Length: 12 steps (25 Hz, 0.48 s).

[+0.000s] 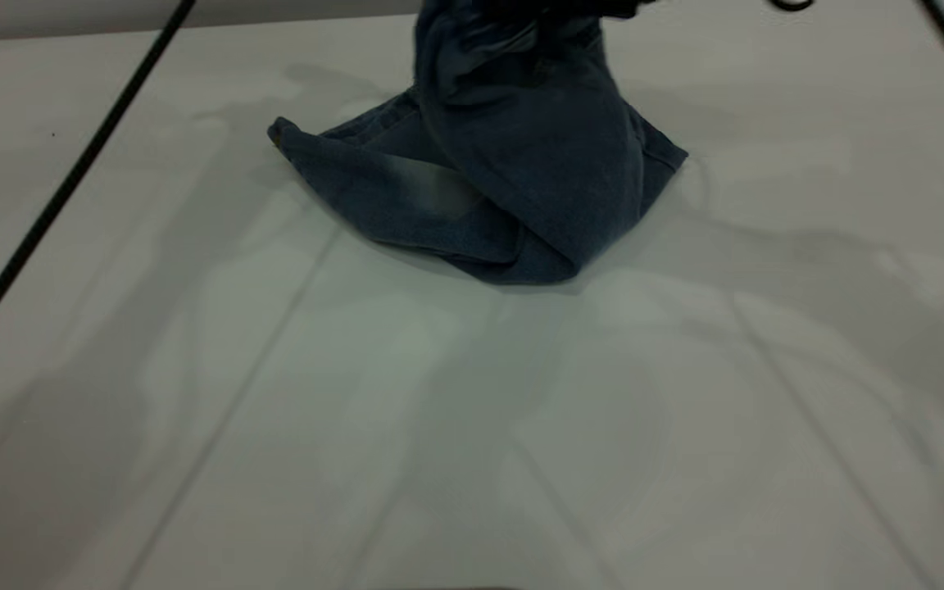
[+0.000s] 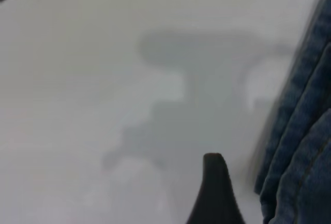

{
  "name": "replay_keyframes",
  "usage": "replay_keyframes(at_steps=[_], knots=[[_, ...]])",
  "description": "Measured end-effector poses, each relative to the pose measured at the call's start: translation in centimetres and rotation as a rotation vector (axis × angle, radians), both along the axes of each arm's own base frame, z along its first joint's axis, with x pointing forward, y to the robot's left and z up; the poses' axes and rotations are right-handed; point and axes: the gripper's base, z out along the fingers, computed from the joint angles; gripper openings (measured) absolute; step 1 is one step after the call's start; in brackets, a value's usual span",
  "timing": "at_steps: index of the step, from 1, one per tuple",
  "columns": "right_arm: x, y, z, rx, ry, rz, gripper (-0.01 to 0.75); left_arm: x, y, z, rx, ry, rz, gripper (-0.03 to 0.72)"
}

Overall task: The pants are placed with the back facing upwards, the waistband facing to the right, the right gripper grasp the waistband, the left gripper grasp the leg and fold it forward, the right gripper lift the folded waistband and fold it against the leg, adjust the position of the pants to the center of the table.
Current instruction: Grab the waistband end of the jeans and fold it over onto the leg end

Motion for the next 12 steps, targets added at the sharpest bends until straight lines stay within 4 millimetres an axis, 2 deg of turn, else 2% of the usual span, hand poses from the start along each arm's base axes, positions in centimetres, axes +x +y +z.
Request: replay_keyframes(at_steps=[4,7,9,12], knots=[[0.7,2.1,-1.1,-0.004,-0.015,0.048,0.069,0.0,0.0,0.3,-0.001,-0.001,0.001,0.496],[1.0,3.7,-1.8,-0.002,-0.022,0.081,0.108,0.0,-0.1,0.3,-0.006,0.006,0.002,0.496],[1.2,4.6,-2.2,0.003,-0.026,0.101,0.182,-0.1,-0.1,0.3,-0.007,0.012,0.004,0.496],[1.5,5.4,-2.7,0.026,0.003,0.102,0.386,-0.2,-0.2,0.2,-0.021,0.025,0.003,0.496]])
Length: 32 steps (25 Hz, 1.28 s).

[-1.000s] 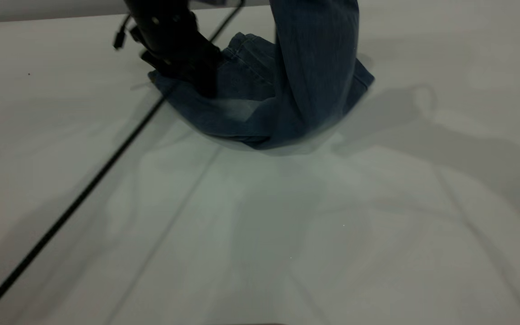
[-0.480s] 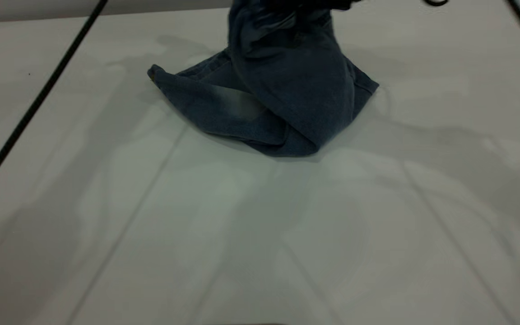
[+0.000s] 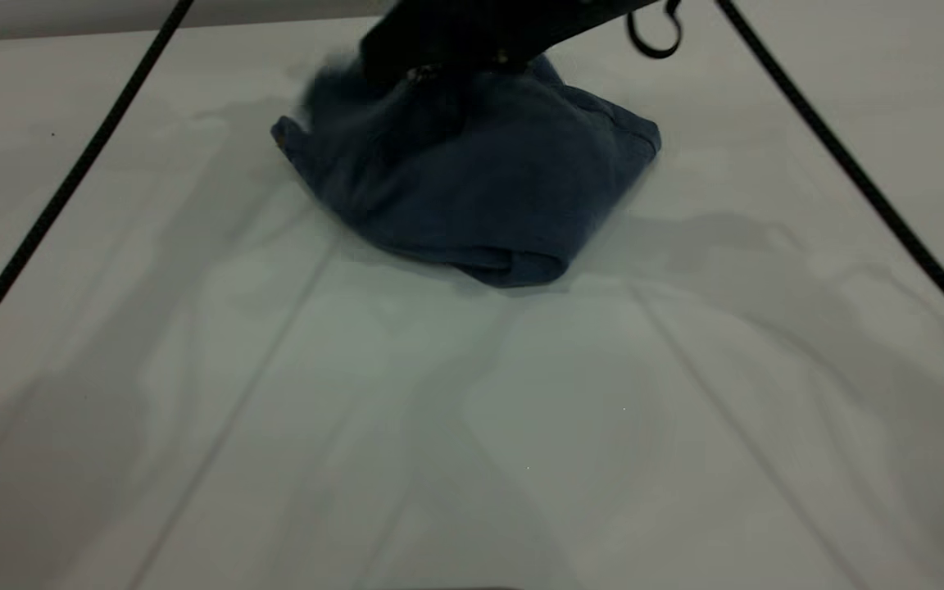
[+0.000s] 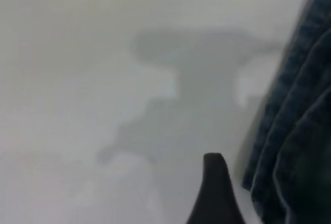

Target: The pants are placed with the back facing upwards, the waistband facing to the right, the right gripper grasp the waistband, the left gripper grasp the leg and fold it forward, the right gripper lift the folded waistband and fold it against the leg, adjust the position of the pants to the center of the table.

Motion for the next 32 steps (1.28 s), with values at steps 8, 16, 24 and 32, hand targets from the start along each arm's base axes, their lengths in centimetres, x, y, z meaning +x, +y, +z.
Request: replay_keyframes(at_steps=[8,16,24,32], knots=[[1.7,-3.2,0.0,-0.084,0.091,-0.160,0.668,-1.0,-0.9,-0.3,0.037,0.083,-0.084,0.496],[3.3,-11.5,3.5,-0.195,0.148,-0.301,0.593,-4.2,-6.0,-1.9,0.164,0.213,-0.541,0.496],[2.9,-14.7,5.5,-0.188,0.200,-0.309,0.586,-4.8,-8.8,-9.1,0.275,0.254,-0.908,0.496],[2.6,-14.7,7.3,-0.181,0.163,-0.303,0.586,-4.8,-10.7,-13.8,0.277,0.245,-0.828,0.496]])
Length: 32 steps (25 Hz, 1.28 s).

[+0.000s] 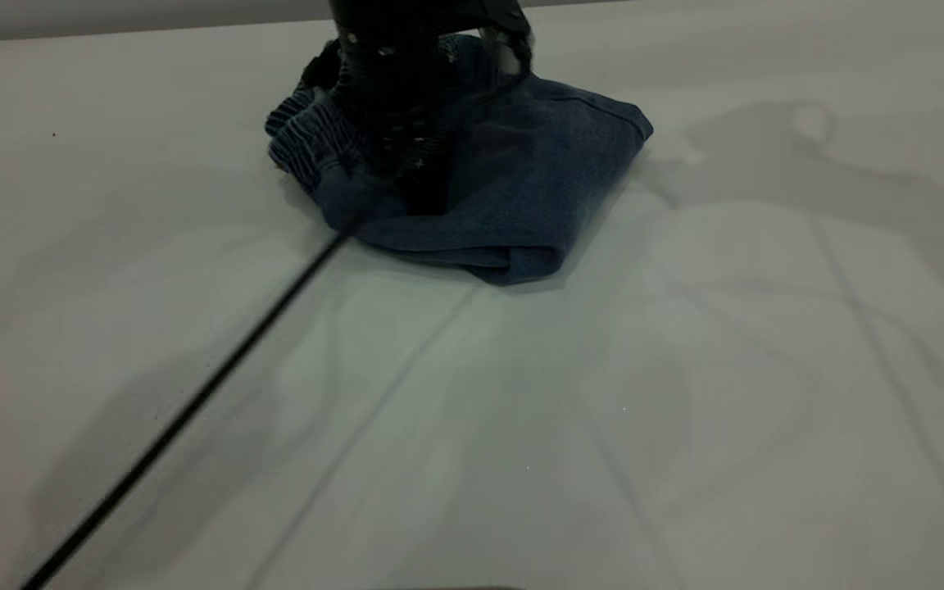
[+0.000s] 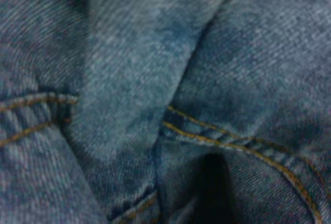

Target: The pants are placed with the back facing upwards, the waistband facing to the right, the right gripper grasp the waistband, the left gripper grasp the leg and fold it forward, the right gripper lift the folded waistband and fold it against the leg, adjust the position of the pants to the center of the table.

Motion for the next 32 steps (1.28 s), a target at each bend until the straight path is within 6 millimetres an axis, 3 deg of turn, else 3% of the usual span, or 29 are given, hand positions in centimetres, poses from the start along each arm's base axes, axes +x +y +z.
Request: replay_keyframes(at_steps=[8,12,15,19,24,28,32], knots=[[0.0,0.0,0.1,-0.006,-0.003,0.004,0.586,-2.8,-5.5,0.1,-0.096,0.045,0.492,0.496],[-0.1,0.0,0.2,-0.011,-0.006,0.008,0.586,-3.1,-5.8,0.4,-0.082,0.034,0.523,0.496],[-0.3,-0.1,1.1,-0.027,-0.032,0.018,0.586,-3.0,-5.5,2.0,-0.018,0.010,0.505,0.496],[-1.0,-0.3,5.1,-0.040,-0.132,0.029,0.586,-2.1,-5.3,8.0,-0.021,-0.091,0.494,0.496],[-3.7,-0.3,11.7,-0.017,-0.255,0.042,0.586,-1.8,-4.7,15.6,-0.108,-0.265,0.511,0.496],[-7.8,-0.6,16.9,-0.035,-0.307,0.072,0.586,-2.9,-3.8,21.4,-0.199,-0.340,0.554,0.496],[-13.7,-1.1,22.4,-0.062,-0.384,0.102,0.586,-5.5,-1.9,29.5,-0.335,-0.438,0.576,0.496]])
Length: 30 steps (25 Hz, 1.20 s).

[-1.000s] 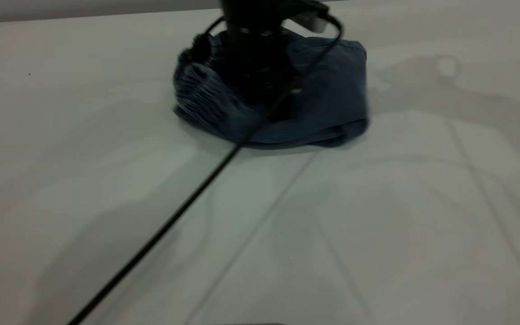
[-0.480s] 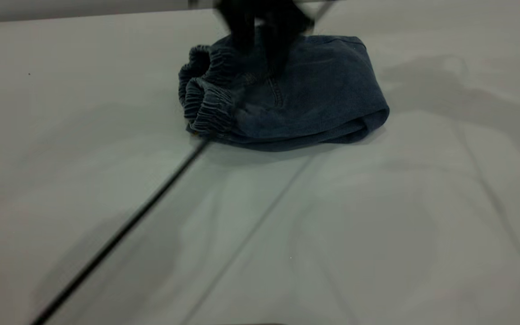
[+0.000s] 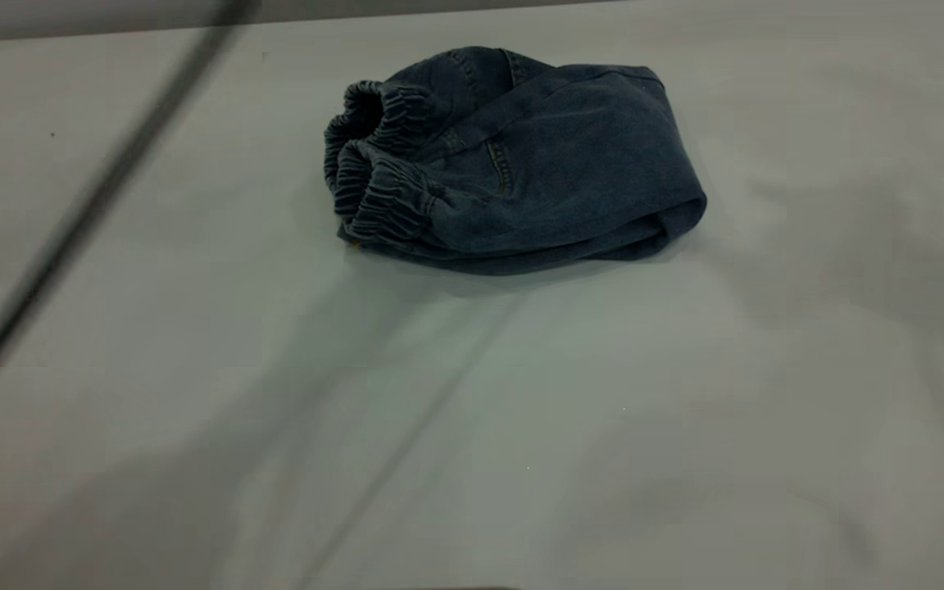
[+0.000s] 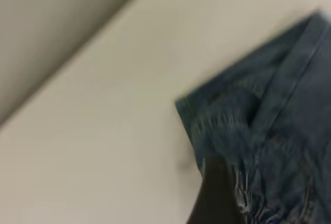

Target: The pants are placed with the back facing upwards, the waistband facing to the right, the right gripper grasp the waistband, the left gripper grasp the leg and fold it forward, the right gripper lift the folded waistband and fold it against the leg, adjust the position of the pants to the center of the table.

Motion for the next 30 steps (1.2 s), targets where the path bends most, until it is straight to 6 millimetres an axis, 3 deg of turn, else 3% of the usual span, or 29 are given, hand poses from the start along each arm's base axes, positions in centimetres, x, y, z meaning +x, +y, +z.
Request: replay_keyframes(at_steps=[5,8,11,15,17,20,23,30], knots=[[-9.9,-0.9,6.2,-0.021,-0.173,-0.011,0.586,-6.2,4.3,10.9,-0.172,-0.179,0.025,0.496],[-15.7,-1.5,7.8,-0.048,-0.236,-0.017,0.586,-10.9,7.7,15.3,-0.239,-0.248,0.034,0.496],[-21.2,-2.1,7.6,-0.071,-0.287,-0.043,0.586,-15.5,10.9,17.0,-0.263,-0.269,0.040,0.496],[-26.4,-3.1,4.8,-0.108,-0.316,-0.118,0.586,-21.5,15.2,16.2,-0.268,-0.248,0.053,0.496],[-28.8,-3.8,3.0,-0.120,-0.326,-0.178,0.586,-24.2,17.1,14.8,-0.261,-0.232,0.055,0.496],[-30.9,-4.6,0.6,-0.096,-0.291,-0.276,0.586,-28.9,20.4,12.9,-0.276,-0.241,0.052,0.496],[-31.3,-4.9,-1.8,-0.090,-0.210,-0.326,0.586,-32.5,22.9,10.0,-0.288,-0.240,0.047,0.496],[-30.6,-5.0,-6.7,-0.135,-0.017,-0.322,0.586,-38.9,27.3,2.3,-0.325,-0.283,0.042,0.496]])
